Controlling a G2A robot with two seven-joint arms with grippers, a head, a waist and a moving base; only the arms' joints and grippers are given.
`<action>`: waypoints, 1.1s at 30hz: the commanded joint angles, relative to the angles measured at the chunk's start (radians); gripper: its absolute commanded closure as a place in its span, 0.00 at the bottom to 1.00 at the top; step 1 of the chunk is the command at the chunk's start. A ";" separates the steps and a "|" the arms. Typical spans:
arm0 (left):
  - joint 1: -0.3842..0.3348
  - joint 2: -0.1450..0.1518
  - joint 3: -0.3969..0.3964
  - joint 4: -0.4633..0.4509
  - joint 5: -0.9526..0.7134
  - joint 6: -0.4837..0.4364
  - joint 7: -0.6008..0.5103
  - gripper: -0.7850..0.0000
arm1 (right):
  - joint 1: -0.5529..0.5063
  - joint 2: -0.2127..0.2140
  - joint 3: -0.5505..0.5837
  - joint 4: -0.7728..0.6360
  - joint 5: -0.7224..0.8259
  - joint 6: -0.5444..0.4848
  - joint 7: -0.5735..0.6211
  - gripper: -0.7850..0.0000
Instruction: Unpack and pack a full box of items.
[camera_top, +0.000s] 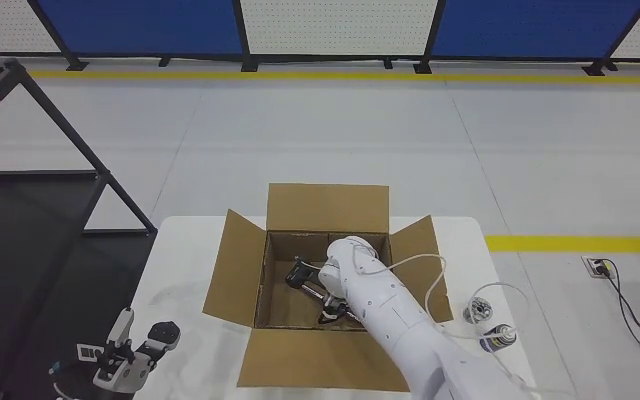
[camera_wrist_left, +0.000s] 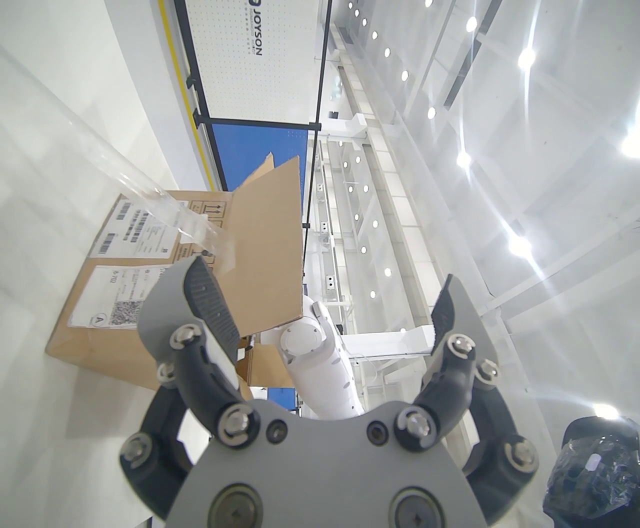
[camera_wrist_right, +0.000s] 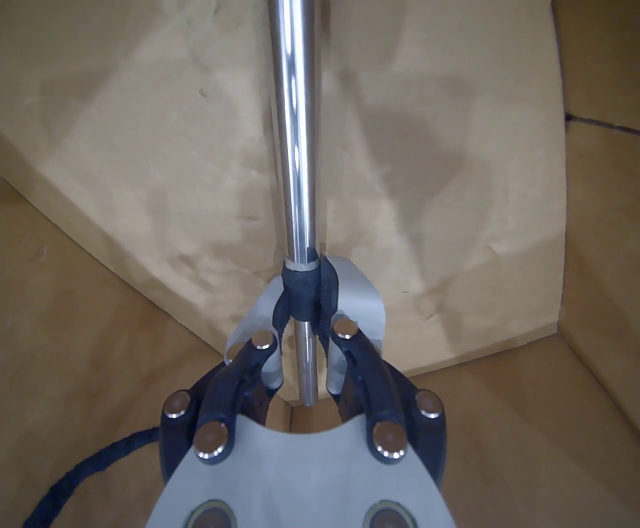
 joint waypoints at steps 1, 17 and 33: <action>0.000 0.000 0.000 0.000 0.001 0.000 -0.001 0.00 | 0.010 0.002 0.006 0.001 0.005 -0.009 -0.015 1.00; -0.026 0.001 0.016 0.004 0.022 0.020 -0.001 0.00 | 0.102 0.029 0.032 -0.066 -0.020 -0.077 -0.127 1.00; -0.047 0.002 0.037 0.006 0.049 0.041 0.007 0.00 | 0.119 0.166 0.124 -0.330 -0.076 -0.193 -0.300 1.00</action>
